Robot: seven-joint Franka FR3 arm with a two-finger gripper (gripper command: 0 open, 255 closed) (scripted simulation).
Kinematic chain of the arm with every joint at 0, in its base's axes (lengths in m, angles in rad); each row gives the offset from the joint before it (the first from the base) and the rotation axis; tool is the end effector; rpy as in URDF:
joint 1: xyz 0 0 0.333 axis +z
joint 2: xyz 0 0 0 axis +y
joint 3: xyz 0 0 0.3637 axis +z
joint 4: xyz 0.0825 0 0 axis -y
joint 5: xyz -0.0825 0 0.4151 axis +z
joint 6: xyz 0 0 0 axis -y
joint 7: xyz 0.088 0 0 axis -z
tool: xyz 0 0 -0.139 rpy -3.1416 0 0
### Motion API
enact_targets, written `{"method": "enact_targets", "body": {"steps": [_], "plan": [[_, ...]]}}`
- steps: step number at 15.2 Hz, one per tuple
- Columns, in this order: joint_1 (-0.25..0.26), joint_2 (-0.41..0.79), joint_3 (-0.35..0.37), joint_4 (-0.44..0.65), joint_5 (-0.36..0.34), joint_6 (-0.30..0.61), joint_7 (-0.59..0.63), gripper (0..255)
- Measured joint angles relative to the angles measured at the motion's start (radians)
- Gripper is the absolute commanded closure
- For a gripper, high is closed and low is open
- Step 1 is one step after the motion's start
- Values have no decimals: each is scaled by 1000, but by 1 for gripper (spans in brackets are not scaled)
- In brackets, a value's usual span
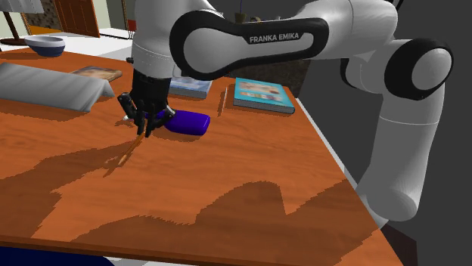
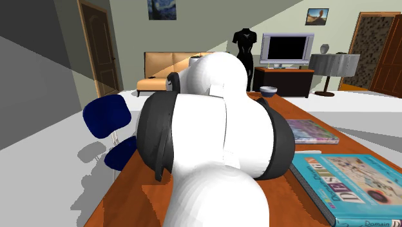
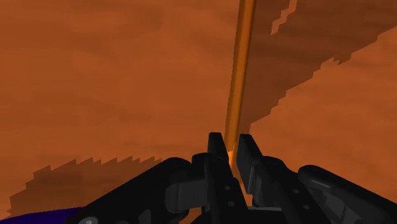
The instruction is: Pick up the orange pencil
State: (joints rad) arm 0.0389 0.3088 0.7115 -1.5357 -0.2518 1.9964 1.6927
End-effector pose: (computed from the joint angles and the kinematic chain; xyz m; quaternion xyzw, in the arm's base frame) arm 0.5712 0.4201 0.5427 -0.8921 0.4368 -0.0595 0.0994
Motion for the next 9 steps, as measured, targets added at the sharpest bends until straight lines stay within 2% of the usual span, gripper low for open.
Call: {"method": "enact_targets", "body": {"steps": [9], "plan": [[21, 10, 4, 135, -1, -124, -8, 255]]}}
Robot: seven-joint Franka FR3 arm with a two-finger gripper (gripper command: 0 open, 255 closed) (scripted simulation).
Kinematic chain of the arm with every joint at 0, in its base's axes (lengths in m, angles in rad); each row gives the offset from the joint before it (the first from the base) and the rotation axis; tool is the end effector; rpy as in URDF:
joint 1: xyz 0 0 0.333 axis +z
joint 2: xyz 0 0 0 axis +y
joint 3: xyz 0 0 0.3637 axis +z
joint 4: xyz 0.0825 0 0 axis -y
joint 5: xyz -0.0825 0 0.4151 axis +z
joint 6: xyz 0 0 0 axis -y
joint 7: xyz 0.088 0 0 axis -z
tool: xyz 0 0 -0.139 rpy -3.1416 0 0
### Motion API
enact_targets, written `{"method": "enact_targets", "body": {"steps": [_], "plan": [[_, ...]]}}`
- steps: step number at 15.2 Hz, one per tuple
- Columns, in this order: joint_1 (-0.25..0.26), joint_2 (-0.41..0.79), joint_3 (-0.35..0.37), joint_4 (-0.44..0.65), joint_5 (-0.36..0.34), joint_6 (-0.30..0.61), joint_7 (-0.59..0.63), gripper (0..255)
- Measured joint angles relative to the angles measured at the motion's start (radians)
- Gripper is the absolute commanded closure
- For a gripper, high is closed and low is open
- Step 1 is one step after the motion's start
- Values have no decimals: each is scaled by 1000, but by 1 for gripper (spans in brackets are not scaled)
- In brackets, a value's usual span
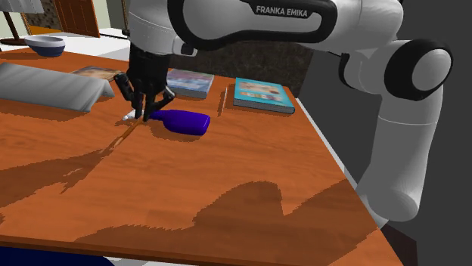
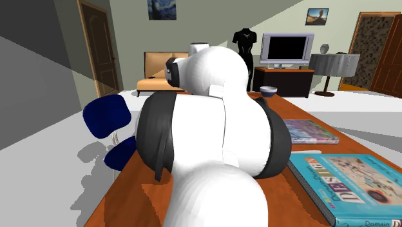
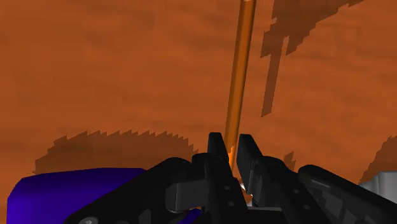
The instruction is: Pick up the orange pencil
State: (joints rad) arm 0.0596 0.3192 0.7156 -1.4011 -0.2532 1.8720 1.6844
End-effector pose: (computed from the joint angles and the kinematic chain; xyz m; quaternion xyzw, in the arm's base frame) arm 0.5722 0.4205 0.5936 -0.8920 0.4369 -0.0595 0.0995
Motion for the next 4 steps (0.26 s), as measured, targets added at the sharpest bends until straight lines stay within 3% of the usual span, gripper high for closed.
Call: {"method": "enact_targets", "body": {"steps": [4], "plan": [[14, 11, 1, 63, -6, -54, 0, 255]]}}
